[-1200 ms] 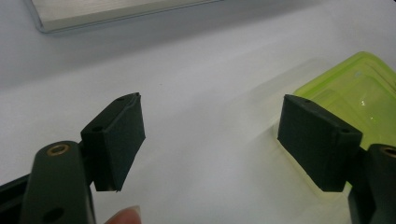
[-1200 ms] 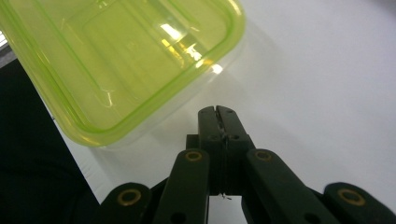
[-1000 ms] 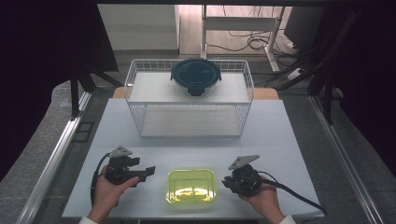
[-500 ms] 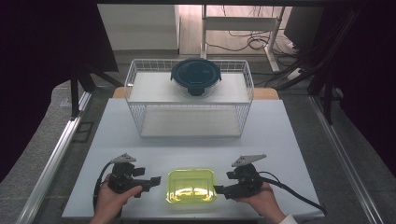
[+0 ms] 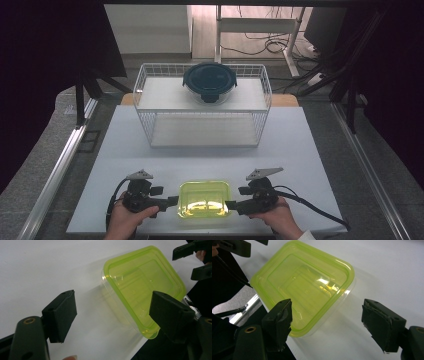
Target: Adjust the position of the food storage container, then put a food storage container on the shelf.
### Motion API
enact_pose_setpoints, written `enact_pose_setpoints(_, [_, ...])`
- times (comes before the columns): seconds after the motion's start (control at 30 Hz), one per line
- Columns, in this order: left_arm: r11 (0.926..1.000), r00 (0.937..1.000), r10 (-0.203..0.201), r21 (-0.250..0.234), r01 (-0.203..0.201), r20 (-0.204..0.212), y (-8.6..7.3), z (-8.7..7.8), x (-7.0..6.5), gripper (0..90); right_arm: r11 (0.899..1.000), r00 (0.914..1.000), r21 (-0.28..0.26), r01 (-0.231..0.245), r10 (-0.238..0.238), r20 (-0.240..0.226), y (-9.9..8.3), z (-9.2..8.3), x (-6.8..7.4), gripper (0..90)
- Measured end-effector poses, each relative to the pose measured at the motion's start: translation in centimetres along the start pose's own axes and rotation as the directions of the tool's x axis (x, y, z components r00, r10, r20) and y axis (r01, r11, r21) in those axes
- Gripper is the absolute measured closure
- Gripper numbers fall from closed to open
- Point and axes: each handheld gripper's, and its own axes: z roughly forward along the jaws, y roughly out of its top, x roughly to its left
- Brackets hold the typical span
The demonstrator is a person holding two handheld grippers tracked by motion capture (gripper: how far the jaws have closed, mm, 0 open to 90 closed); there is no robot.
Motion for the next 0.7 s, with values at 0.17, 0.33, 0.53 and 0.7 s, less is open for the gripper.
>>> enact_pose_setpoints(0.17, [0.9998,0.9996,-0.018,0.003,0.017,0.022,0.0,0.1,0.0,21.7,0.999,0.9986,-0.003,-0.050,0.050,-0.017,0.1,0.2,-0.1,25.0])
enact_pose_setpoints(0.33, [0.9992,0.9985,-0.040,0.003,0.040,0.038,-0.1,0.4,-0.1,21.8,0.997,0.9970,0.005,-0.074,0.074,-0.020,0.0,0.5,-0.1,26.4])
enact_pose_setpoints(0.53, [0.9961,0.9947,-0.085,-0.020,0.086,0.058,-0.5,0.6,-0.1,22.4,0.995,0.9938,-0.006,-0.105,0.104,-0.038,0.1,0.9,-0.1,28.7])
enact_pose_setpoints(0.7, [0.9927,0.9893,-0.118,-0.017,0.120,0.086,-0.7,0.9,0.3,26.2,0.992,0.9916,-0.009,-0.122,0.122,-0.043,0.1,1.4,-0.2,30.4])
